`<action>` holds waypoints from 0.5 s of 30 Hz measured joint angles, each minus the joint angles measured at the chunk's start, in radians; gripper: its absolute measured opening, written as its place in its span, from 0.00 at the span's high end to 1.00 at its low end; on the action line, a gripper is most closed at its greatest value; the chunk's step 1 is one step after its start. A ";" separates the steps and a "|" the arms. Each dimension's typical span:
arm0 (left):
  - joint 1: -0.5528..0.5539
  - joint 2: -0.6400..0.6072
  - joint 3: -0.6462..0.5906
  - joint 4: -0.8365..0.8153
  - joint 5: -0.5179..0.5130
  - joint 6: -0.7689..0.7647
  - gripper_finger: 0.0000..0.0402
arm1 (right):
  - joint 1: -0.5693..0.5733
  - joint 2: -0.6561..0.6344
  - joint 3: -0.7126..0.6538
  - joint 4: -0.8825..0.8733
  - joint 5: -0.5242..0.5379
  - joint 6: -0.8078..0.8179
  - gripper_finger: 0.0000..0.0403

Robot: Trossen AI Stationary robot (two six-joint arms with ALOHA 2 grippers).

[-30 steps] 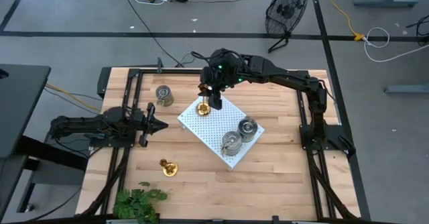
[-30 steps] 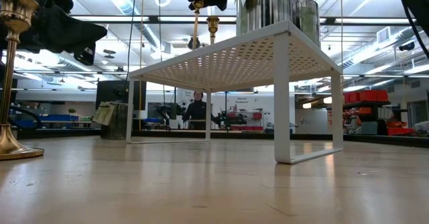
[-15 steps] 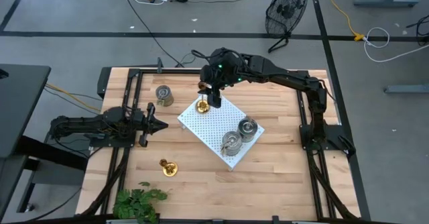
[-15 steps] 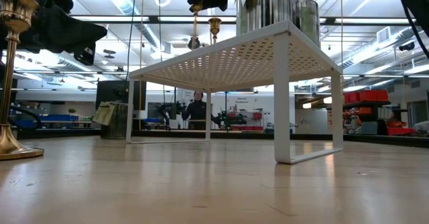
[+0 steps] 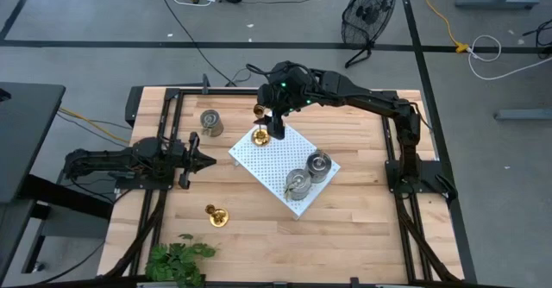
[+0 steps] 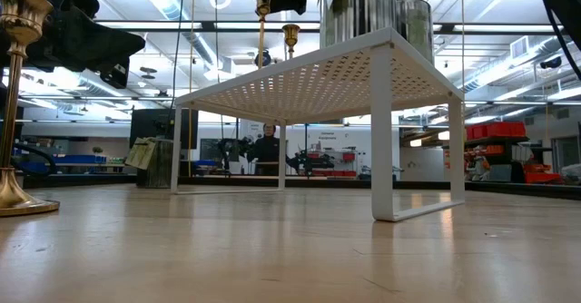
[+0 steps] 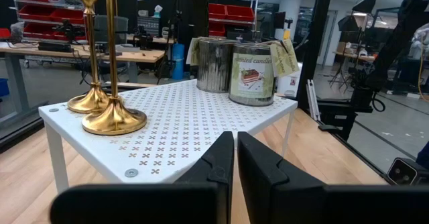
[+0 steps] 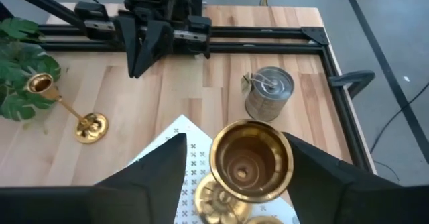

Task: Pick & Place candle stick holders
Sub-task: Put the top right gold candle holder on the shelf align with the other gold metal candle holder

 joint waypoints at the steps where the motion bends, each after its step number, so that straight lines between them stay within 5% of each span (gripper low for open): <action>1: 0.000 0.000 0.000 0.000 0.000 0.000 0.94 | 0.000 0.000 0.000 0.001 -0.001 -0.001 0.41; 15: 0.000 0.000 0.000 0.000 0.000 0.000 0.94 | -0.002 -0.015 0.000 0.003 -0.001 -0.007 0.25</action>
